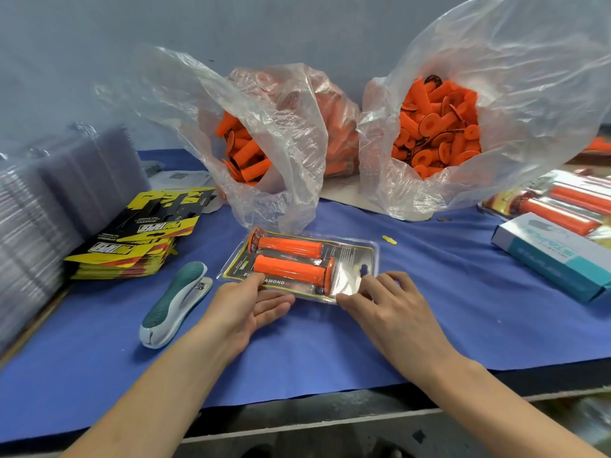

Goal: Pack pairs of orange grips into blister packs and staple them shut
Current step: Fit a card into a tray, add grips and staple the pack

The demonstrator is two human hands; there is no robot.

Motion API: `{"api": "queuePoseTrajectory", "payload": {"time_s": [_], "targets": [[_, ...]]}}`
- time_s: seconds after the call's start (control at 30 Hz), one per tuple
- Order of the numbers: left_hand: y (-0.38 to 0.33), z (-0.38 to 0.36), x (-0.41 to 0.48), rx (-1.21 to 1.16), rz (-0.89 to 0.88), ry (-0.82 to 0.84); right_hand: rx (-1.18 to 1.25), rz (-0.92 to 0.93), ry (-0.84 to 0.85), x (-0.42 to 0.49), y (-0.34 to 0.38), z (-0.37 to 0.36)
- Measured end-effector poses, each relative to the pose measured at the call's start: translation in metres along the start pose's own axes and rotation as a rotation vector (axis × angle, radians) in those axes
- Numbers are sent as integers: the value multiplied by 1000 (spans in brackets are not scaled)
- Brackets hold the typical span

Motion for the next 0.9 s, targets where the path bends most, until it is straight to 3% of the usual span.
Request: {"api": "queuePoseTrajectory", "payload": {"time_s": [0.07,0.13,0.2,0.3,0.33,0.4,0.5,0.73,0.9], "targets": [[-1,3,-2,191,34,13,8,5,-1,0,0,0],[-7,8,-8,569,11,38,21,0,0,0,-2,0],[-34,16,-15,920,-295,-21,25,5,4,1,-2,0],[-85,34,-34,1209,-804,-331,27,15,-1,3,0,1],[-93,42,-34,1298,-819,-425,34,19,-7,3,1,2],[-92,63,-20,1443,-556,-470,51,26,-7,3,2,3],[-78,81,-4,1407,-278,-335,68,20,23,3,2,2],[-88,77,-16,1202,-378,-175,146,-67,61,5,-1,-1],[-73,61,-37,932,-217,67,142,-68,42,6,-1,0]]}}
Point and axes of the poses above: each hand's wrist, its own x-axis towards the middle knuckle, its own z-axis out of the back of the hand, y = z × x, the point moved 5 cm from there along x, towards the middle knuckle, and after that the axes turned 14 degrees about -x, right-handed, at the moved point
